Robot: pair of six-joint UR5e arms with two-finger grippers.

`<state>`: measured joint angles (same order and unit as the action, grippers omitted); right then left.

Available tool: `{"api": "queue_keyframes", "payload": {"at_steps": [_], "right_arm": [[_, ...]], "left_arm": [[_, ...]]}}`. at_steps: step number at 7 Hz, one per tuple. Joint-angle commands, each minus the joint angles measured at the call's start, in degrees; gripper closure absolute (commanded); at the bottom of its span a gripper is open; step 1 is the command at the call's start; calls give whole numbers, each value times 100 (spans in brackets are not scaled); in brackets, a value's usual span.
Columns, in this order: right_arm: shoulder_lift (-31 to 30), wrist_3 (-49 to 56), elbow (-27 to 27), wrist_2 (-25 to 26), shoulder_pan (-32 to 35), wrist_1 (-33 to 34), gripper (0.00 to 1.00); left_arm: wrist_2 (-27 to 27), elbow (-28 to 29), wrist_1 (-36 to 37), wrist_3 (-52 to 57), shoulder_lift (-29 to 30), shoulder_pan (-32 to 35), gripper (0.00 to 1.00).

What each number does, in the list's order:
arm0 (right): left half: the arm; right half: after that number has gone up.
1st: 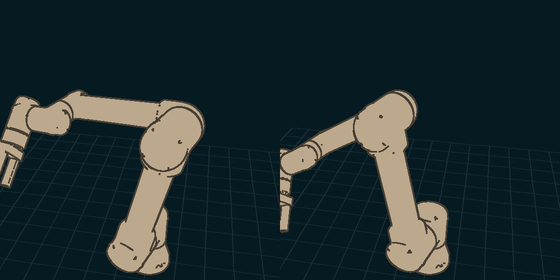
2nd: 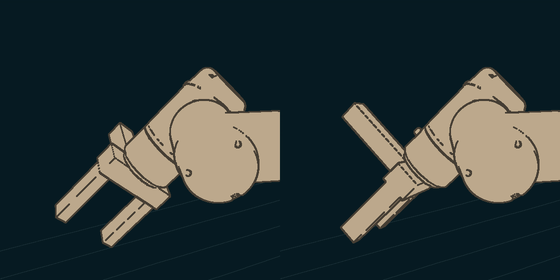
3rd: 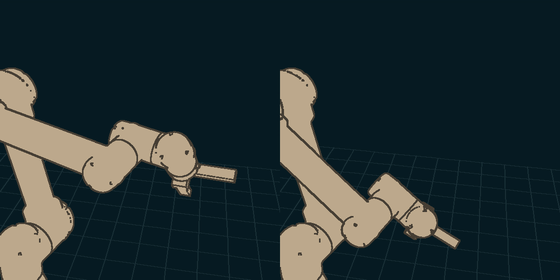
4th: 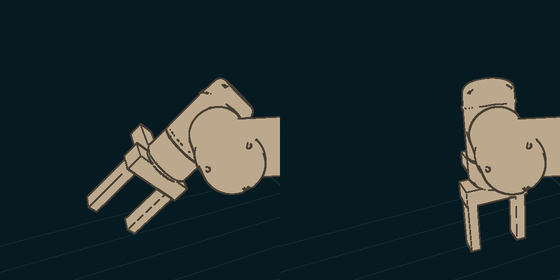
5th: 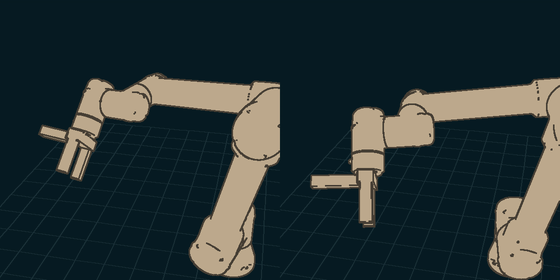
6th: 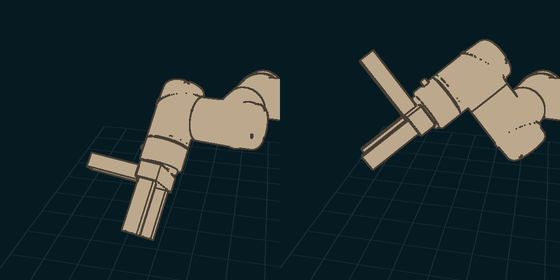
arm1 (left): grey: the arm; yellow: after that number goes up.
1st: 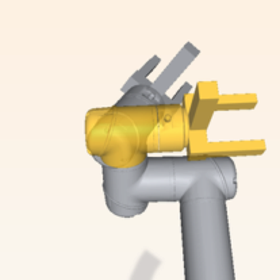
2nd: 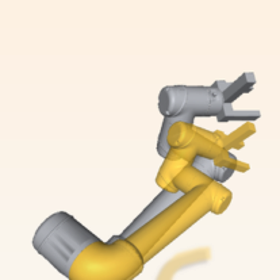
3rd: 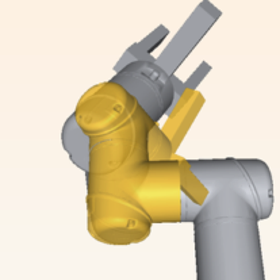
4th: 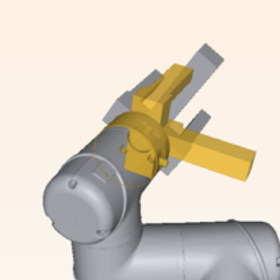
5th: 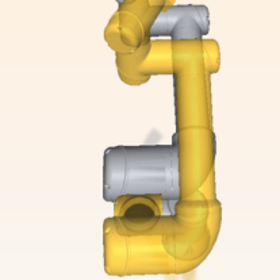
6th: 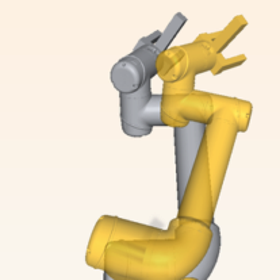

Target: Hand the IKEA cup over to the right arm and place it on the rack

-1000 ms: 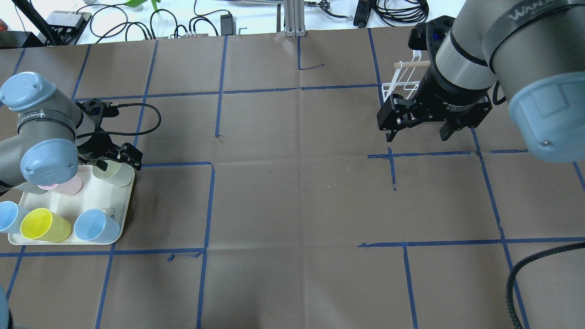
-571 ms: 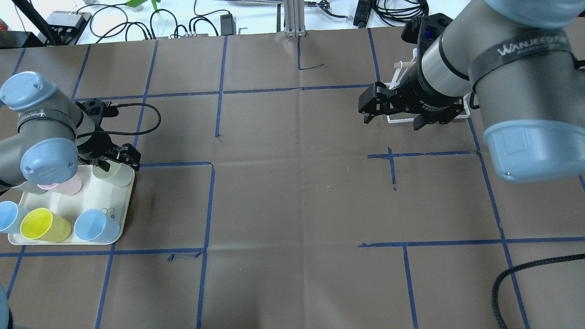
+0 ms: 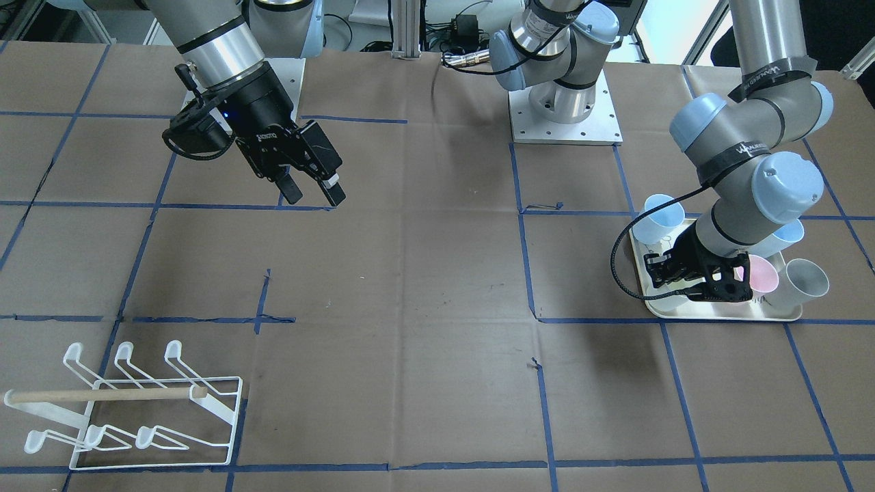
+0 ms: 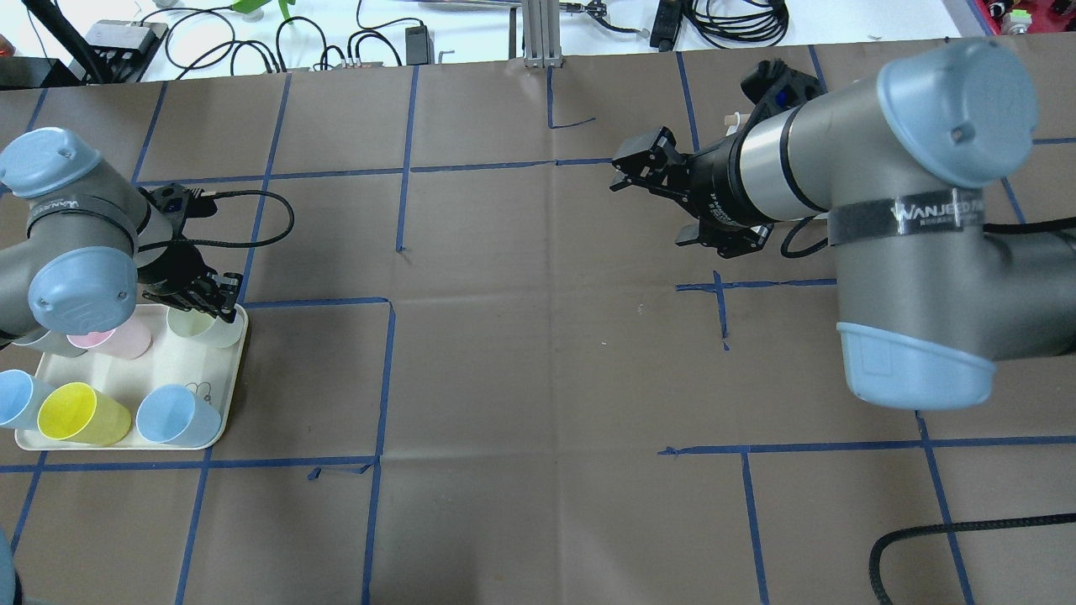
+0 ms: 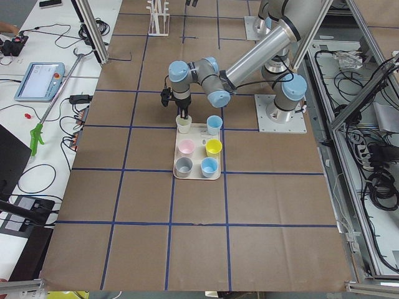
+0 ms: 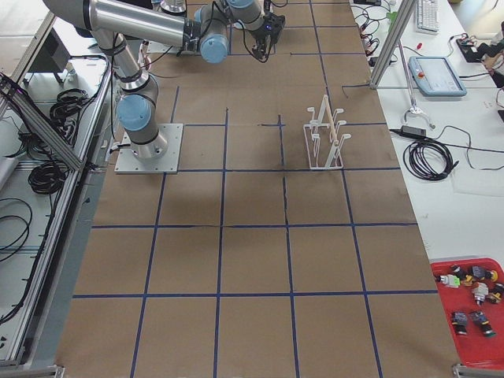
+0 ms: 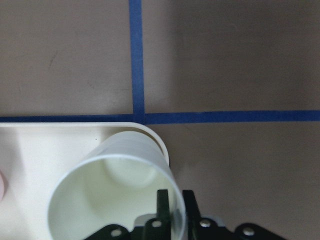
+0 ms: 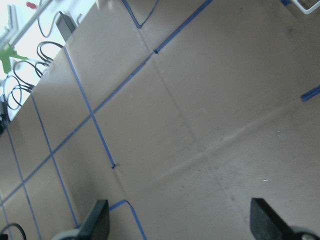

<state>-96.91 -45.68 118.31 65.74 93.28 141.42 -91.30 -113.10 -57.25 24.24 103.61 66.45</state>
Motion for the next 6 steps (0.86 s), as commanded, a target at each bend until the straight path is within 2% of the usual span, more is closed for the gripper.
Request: {"api": "queue_keyframes", "payload": {"at_steps": [1, 3, 5, 6], "right_arm": [[293, -1393, 682, -594, 6, 2151, 0], [671, -2644, 772, -676, 41, 3596, 0], [970, -2849, 772, -1351, 50, 4302, 0], [1294, -2893, 764, -1371, 50, 4889, 0]], "left_arm": [[-360, 217, -477, 1, -208, 0, 100], [-380, 865, -1704, -216, -506, 34, 100], [-301, 2110, -3031, -665, -622, 288, 100], [-283, 2717, -3455, -684, -596, 464, 100]]}}
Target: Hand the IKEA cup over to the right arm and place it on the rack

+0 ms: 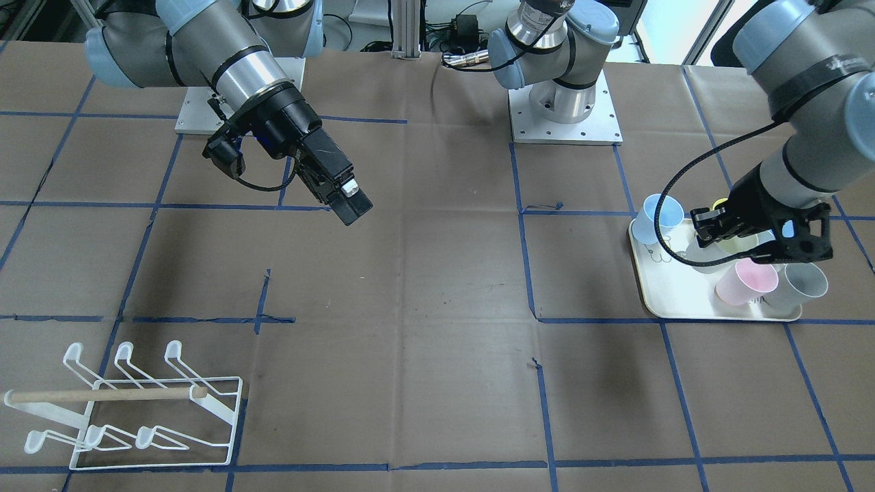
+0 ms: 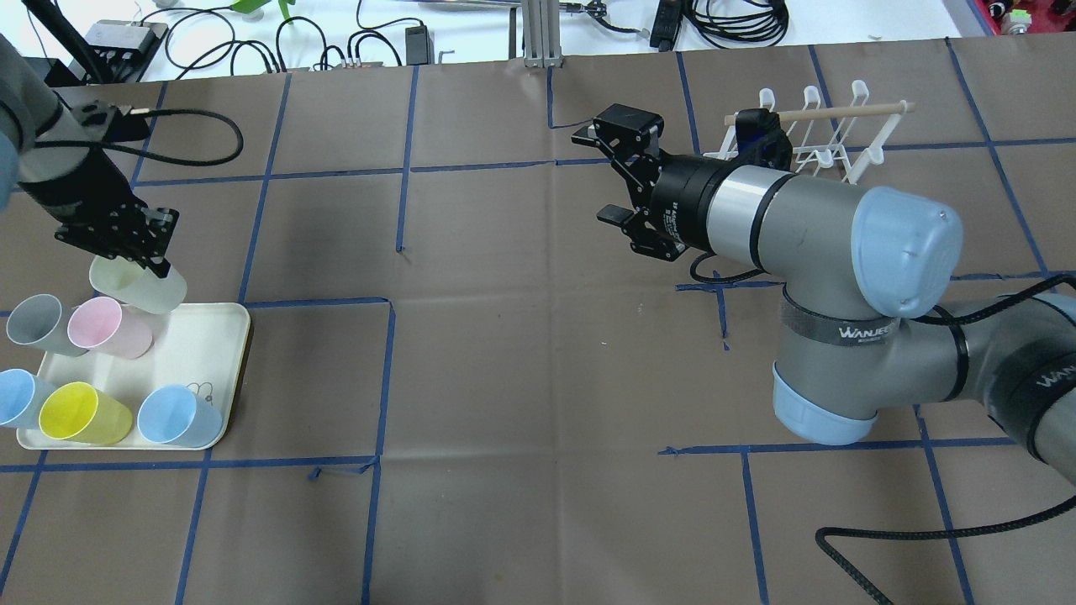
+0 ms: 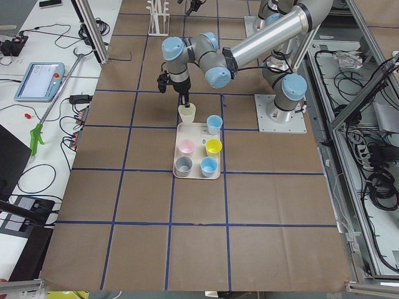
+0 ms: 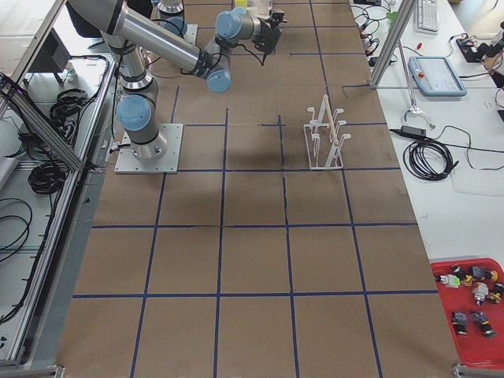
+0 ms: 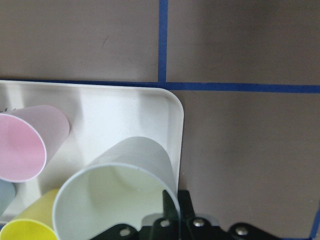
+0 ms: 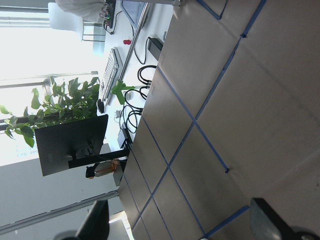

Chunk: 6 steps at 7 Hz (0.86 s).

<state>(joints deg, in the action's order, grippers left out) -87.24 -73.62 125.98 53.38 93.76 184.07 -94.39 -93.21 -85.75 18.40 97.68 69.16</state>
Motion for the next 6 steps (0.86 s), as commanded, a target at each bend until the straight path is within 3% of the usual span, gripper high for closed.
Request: {"api": "queue_keyframes", "payload": {"at_steps": [1, 2, 4, 6], "right_arm": [[566, -431, -21, -135, 63, 1031, 0], [664, -756, -21, -222, 220, 1226, 0], [700, -803, -39, -126, 257, 1158, 0], [717, -786, -152, -196, 240, 1175, 0]], "left_arm": [[182, 917, -610, -108, 23, 281, 100], [358, 902, -253, -56, 41, 317, 100], [1050, 535, 1238, 329, 146, 562, 100], [2331, -456, 3562, 375, 94, 650, 100]]}}
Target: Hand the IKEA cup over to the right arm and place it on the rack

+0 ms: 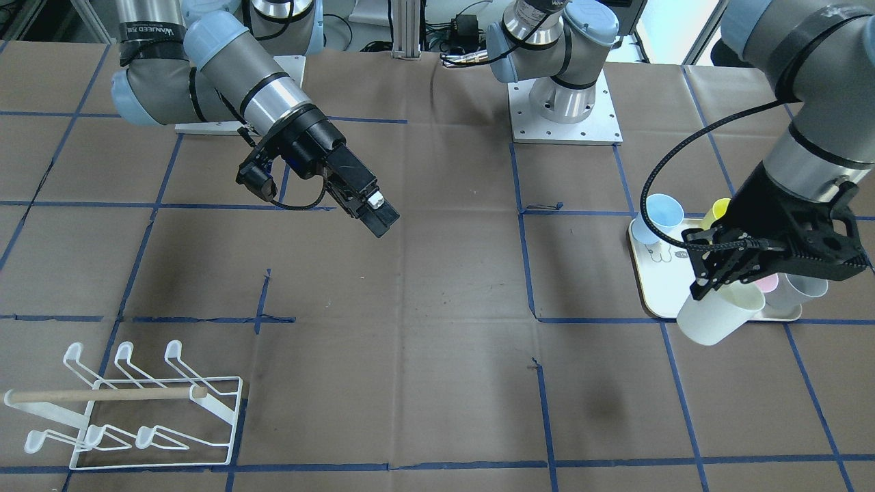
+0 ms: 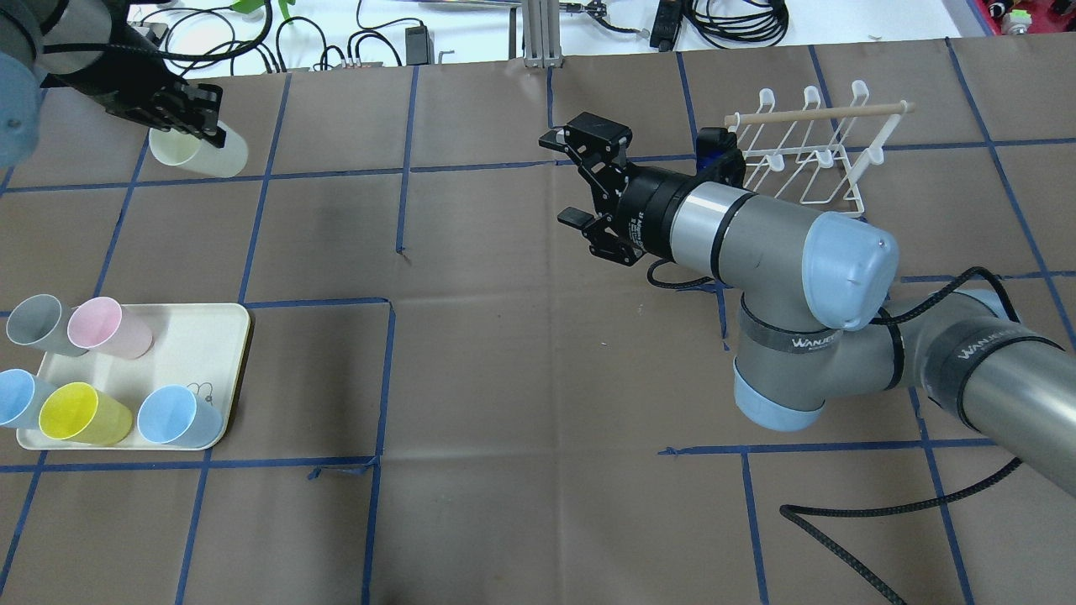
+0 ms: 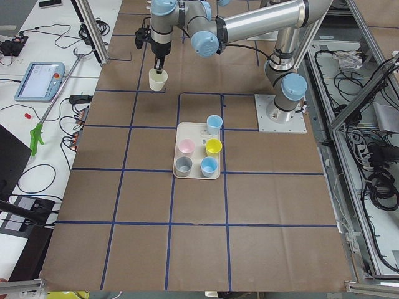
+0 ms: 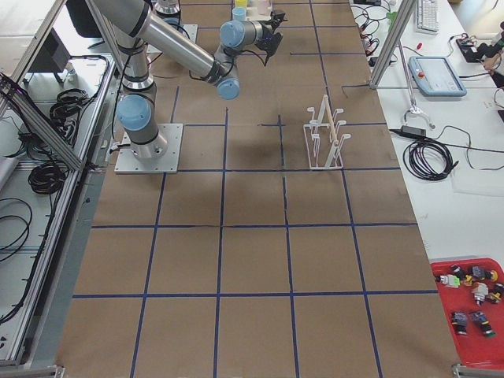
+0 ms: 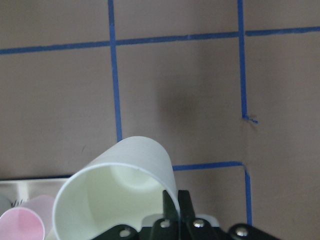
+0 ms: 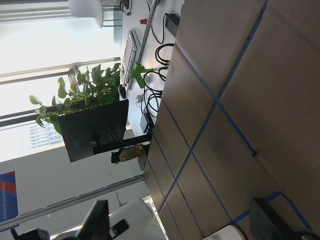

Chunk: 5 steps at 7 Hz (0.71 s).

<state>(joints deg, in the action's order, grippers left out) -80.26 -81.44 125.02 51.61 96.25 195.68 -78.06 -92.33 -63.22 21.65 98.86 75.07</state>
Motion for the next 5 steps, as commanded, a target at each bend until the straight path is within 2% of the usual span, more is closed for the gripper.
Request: {"api": "queue_keyframes", "payload": {"at_steps": [1, 3, 4, 5], "right_arm": [[45, -21, -74, -20, -19, -20, 0], [45, -21, -222, 33, -53, 40, 0], [54, -48, -206, 33, -80, 58, 0], [54, -39, -180, 42, -71, -3, 0]], "left_arm": [[1322, -1063, 2548, 49, -25, 191, 100], [2474, -2056, 4931, 32, 80, 315, 100], [3402, -2453, 6143, -38, 237, 367, 100], [3594, -2683, 6920, -30, 448, 568, 100]]}}
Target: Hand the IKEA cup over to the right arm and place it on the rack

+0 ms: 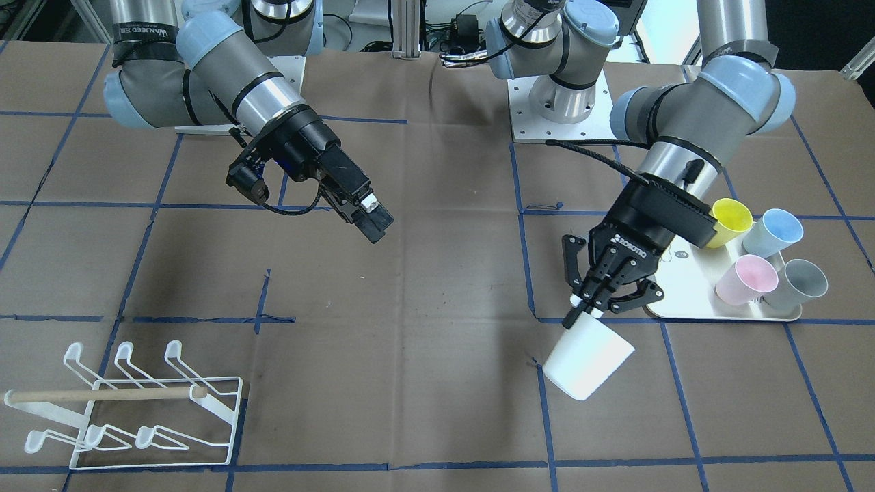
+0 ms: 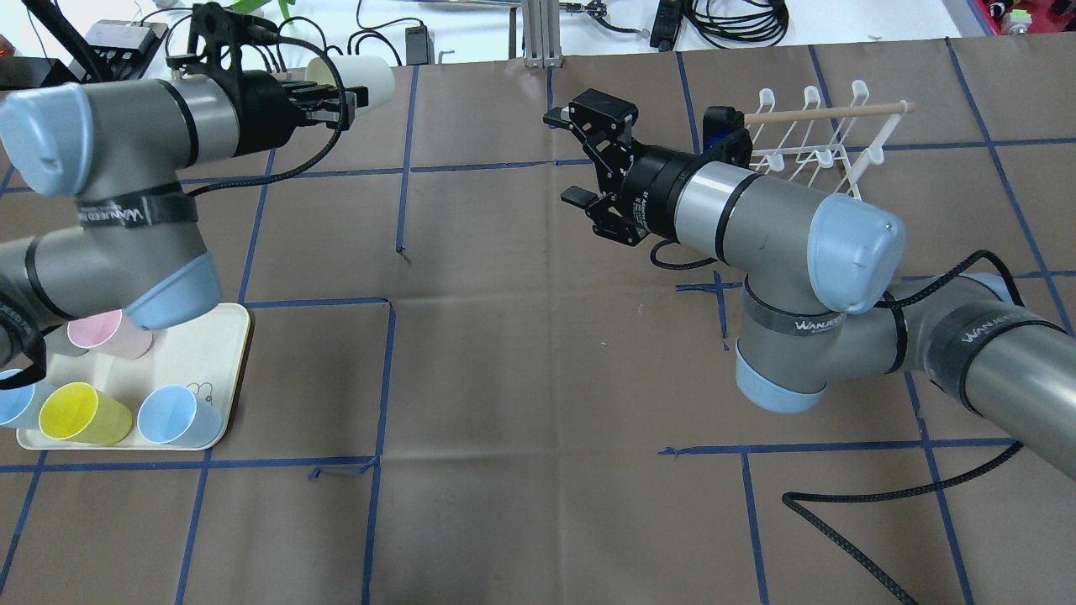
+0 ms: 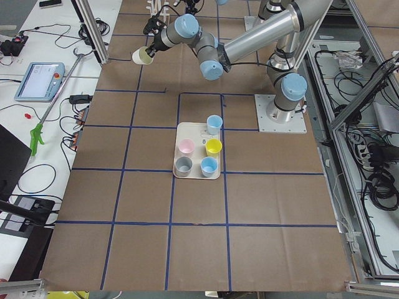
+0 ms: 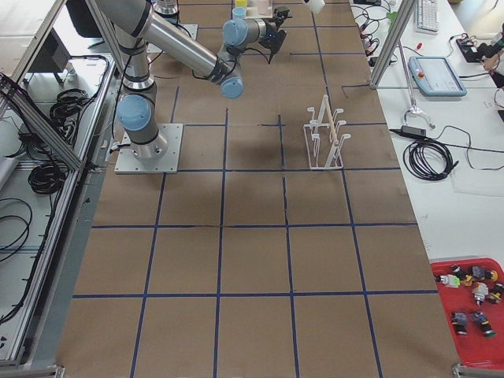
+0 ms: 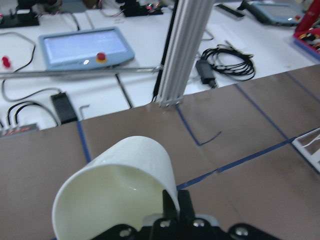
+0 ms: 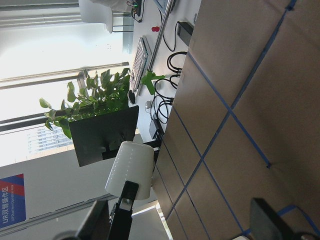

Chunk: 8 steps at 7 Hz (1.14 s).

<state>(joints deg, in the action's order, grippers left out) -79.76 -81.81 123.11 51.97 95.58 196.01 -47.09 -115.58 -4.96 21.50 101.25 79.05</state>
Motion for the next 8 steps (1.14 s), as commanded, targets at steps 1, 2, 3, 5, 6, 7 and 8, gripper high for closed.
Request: {"api": "queue_keyframes", "payload": {"at_steps": [1, 2, 3, 5, 6, 7, 8], "right_arm": [[74, -19, -15, -55, 4, 33, 0], [75, -11, -7, -64, 4, 8, 0], [84, -11, 11, -38, 13, -27, 0], [206, -28, -24, 6, 13, -28, 0], [311, -72, -59, 15, 13, -28, 0], [417, -177, -85, 6, 4, -19, 0], [513, -186, -181, 15, 4, -19, 0]], "left_arm": [[429, -508, 1607, -75, 298, 512, 100], [55, -553, 1794, -259, 316, 716, 100], [-193, -606, 1901, -278, 351, 805, 100], [-169, -913, 2602, -287, 561, 858, 100], [-143, -897, 2944, -531, 815, 910, 100], [-12, -905, 3209, -759, 922, 1041, 100], [120, -931, 3211, -796, 923, 1156, 100]]}}
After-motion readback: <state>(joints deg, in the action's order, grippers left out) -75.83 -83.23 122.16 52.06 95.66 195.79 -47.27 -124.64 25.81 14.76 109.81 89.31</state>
